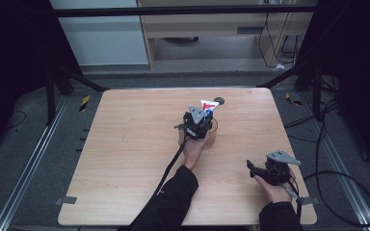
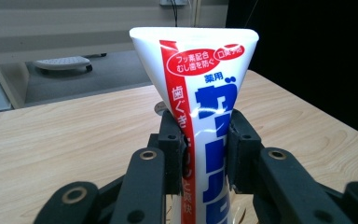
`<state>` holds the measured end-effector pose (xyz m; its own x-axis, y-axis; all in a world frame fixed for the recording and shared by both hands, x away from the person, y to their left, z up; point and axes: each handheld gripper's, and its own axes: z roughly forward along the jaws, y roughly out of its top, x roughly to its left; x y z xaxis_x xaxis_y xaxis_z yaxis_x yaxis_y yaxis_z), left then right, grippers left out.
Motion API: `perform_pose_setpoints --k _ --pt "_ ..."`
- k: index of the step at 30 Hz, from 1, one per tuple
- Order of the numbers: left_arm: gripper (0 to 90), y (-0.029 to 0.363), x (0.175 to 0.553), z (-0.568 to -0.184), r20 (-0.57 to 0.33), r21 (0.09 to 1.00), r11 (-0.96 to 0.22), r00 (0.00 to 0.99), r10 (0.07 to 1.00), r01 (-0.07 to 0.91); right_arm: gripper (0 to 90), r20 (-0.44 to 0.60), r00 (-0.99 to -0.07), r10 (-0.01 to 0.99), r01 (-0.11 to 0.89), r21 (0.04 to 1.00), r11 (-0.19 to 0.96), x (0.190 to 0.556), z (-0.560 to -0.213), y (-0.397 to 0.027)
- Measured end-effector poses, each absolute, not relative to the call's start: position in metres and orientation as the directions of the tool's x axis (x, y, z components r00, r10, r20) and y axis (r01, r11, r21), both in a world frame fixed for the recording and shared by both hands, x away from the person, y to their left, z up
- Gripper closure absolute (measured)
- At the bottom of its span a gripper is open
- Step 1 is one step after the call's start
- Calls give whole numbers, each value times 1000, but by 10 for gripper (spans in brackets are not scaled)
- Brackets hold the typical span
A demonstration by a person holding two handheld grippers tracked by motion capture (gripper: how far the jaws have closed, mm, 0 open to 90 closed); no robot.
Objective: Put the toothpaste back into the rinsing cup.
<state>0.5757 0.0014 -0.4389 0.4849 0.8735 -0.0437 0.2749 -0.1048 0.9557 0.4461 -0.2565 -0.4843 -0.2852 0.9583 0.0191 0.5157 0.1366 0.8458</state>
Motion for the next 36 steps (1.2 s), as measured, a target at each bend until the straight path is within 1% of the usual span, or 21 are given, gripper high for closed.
perform_pose_setpoints --k 11,15,19,25,32,36 --pt "680 8 574 -451 -47 938 -129 485 873 322 179 16 -286 958 517 845 140 446 -484 -256" --pt "662 11 571 -451 -47 941 -125 489 871 313 179 15 -285 958 517 844 141 446 -484 -256" --pt "580 15 569 -447 -52 943 -122 500 865 309 178 8 -286 958 514 845 146 446 -485 -256" --pt "472 27 557 -438 -26 934 -160 508 861 318 177 0 -287 958 516 843 154 447 -485 -255" --pt "414 55 544 -434 -34 919 -176 517 855 353 175 -7 -286 958 520 839 161 446 -485 -254" --pt "399 76 530 -427 12 910 -229 530 848 344 174 -8 -282 959 519 839 159 446 -485 -255"
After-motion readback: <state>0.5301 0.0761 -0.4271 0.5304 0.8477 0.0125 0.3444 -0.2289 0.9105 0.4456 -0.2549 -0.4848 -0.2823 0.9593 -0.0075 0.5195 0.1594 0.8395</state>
